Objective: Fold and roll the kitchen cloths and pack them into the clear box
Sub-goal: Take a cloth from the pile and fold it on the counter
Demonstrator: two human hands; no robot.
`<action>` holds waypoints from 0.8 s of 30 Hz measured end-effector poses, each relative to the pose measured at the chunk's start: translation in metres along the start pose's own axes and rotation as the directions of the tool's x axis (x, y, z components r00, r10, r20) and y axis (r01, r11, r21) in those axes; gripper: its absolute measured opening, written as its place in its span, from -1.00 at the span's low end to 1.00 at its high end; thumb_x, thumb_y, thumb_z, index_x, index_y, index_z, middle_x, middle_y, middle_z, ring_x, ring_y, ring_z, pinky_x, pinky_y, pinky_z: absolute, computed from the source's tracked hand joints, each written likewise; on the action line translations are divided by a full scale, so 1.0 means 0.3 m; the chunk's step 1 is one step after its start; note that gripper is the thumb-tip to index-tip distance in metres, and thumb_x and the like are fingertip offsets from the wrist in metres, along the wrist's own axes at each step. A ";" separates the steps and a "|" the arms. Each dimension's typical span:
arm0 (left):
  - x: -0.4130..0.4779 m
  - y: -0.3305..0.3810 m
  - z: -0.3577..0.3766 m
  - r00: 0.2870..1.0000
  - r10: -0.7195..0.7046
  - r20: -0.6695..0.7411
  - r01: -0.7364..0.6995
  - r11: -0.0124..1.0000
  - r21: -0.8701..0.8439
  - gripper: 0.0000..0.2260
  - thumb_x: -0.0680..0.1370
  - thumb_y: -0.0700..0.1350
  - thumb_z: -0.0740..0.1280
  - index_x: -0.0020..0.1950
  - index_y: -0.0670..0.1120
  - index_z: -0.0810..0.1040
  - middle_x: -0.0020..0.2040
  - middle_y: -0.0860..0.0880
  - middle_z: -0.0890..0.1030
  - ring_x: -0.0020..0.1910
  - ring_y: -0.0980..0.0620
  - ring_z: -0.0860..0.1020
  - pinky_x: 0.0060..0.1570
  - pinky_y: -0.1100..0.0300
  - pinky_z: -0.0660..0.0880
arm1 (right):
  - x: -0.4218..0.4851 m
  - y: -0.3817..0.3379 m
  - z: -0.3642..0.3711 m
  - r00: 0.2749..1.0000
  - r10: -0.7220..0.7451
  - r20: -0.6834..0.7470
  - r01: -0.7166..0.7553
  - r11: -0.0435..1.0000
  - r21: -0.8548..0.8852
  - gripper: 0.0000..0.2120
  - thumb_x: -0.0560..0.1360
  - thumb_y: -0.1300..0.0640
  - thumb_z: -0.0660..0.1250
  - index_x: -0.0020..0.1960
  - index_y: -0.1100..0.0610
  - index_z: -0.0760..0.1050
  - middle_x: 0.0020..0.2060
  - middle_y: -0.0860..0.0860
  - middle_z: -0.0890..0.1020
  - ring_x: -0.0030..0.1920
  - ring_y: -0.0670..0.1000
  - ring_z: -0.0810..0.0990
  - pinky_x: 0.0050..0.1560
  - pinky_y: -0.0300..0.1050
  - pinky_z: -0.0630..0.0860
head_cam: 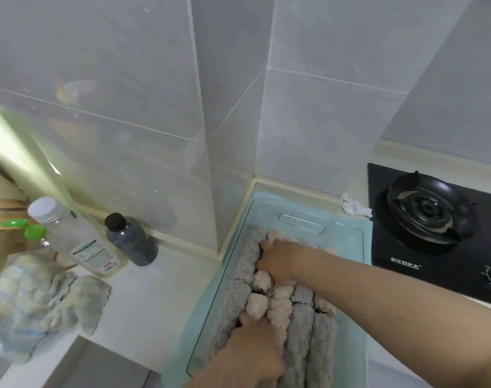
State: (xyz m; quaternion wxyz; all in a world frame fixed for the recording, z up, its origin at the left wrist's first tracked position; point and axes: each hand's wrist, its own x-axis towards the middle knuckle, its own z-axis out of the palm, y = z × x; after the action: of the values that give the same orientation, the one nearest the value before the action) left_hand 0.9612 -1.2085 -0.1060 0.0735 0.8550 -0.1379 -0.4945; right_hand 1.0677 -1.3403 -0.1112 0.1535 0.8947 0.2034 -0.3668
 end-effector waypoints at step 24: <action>0.029 0.005 -0.003 0.999 -0.045 0.030 0.047 0.996 -0.072 -0.47 0.52 -0.01 0.17 0.47 -0.11 0.18 0.51 -0.30 -0.12 0.38 -0.24 0.36 0.36 0.10 0.29 | 0.033 0.008 0.049 0.977 -0.031 -0.210 0.035 0.999 0.014 -0.64 0.49 0.30 0.30 0.28 0.15 0.47 0.36 0.21 0.34 0.04 0.22 0.57 -0.13 0.02 0.57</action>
State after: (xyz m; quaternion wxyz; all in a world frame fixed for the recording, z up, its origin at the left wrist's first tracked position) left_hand 0.9659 -1.2127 -0.1122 0.0910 0.8477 -0.1013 -0.5127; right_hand 1.0664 -1.3462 -0.1282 0.1172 0.9262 0.2302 -0.2746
